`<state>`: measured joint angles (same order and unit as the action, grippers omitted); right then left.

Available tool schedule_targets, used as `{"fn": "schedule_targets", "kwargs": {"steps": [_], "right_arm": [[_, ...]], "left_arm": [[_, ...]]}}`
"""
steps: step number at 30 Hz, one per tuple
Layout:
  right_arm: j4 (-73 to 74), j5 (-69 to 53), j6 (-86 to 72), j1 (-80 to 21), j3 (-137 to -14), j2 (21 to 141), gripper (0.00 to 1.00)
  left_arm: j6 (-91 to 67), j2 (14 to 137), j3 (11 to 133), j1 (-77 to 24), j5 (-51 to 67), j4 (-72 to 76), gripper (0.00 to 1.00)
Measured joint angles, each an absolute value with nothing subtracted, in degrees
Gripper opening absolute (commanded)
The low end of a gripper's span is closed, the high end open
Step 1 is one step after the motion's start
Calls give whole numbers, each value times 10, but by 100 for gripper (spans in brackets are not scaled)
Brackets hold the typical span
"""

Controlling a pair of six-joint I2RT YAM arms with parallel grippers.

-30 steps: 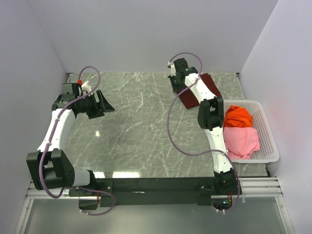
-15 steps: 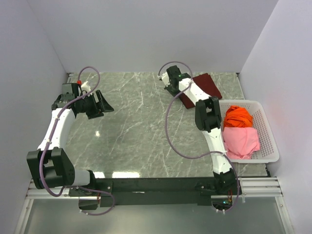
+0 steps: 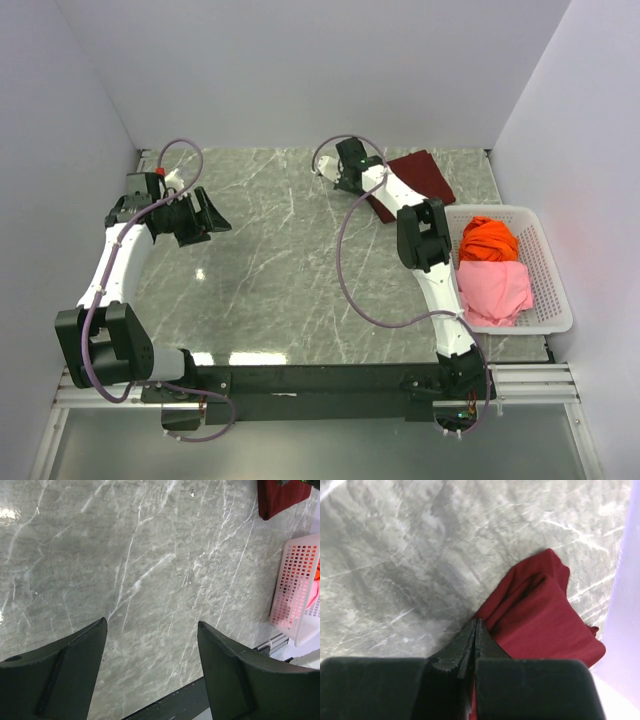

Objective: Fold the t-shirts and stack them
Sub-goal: Neatly place the folded tshirt to the corner

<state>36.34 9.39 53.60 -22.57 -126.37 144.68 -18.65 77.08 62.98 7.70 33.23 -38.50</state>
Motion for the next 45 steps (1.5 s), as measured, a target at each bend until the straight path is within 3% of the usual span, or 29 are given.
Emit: {"fn": "schedule_targets", "kwargs": {"steps": [45], "right_arm": [[265,165,662,-102,-1265,1484,0]], "left_arm": [[-187,779,630,81,331,-384,78]]}}
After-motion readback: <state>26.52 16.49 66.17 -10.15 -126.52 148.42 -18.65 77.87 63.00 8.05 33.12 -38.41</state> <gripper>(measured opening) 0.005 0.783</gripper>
